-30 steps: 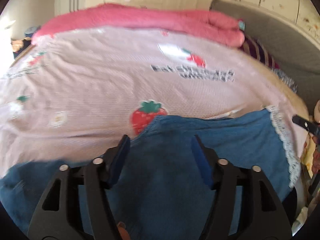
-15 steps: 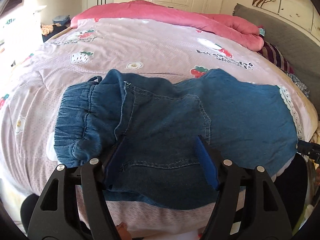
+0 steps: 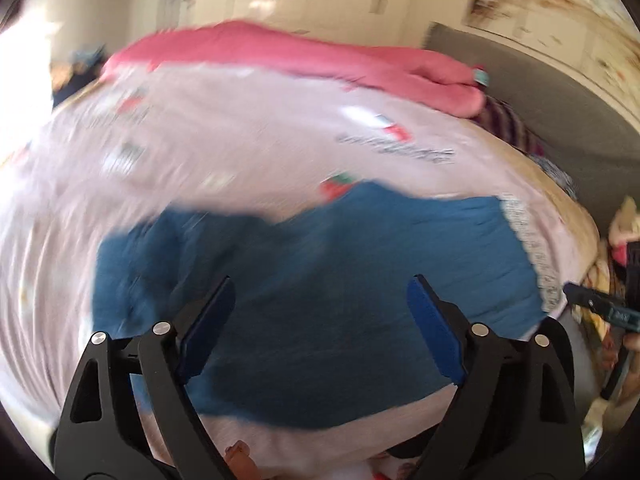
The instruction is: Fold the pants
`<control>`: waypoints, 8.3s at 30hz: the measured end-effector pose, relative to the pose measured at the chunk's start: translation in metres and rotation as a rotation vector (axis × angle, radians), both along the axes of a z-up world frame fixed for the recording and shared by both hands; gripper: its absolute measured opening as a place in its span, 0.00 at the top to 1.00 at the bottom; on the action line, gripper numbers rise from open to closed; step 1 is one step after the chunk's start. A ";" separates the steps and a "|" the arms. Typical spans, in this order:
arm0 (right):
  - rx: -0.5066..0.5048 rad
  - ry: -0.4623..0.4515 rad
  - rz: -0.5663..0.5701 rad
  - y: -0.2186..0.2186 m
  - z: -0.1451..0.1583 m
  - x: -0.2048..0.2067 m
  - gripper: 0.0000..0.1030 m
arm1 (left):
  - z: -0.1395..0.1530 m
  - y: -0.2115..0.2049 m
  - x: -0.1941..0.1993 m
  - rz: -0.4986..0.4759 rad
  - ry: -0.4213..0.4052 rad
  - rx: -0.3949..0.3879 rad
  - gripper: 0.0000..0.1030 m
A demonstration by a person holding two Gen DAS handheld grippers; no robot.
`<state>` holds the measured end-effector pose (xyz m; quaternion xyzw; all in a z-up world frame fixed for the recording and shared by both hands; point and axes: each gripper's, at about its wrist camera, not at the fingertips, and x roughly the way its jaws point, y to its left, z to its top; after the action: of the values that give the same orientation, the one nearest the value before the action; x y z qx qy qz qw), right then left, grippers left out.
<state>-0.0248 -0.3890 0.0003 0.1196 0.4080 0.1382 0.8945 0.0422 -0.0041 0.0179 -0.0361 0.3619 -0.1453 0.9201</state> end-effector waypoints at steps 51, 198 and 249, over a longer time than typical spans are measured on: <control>0.012 -0.100 0.142 0.073 0.029 0.008 0.77 | 0.005 -0.165 0.140 -0.708 0.127 -0.180 0.91; -0.341 0.099 0.346 0.219 -0.034 0.202 0.77 | -0.059 -0.047 0.004 -0.230 0.248 -0.098 0.72; -0.182 0.222 0.898 0.448 -0.014 0.194 0.53 | -0.044 0.123 -0.027 0.223 0.178 -0.240 0.09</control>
<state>0.1688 0.0594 -0.0138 -0.1335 0.5228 0.4616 0.7041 0.0147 0.1190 -0.0264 -0.1981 0.4158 -0.0806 0.8840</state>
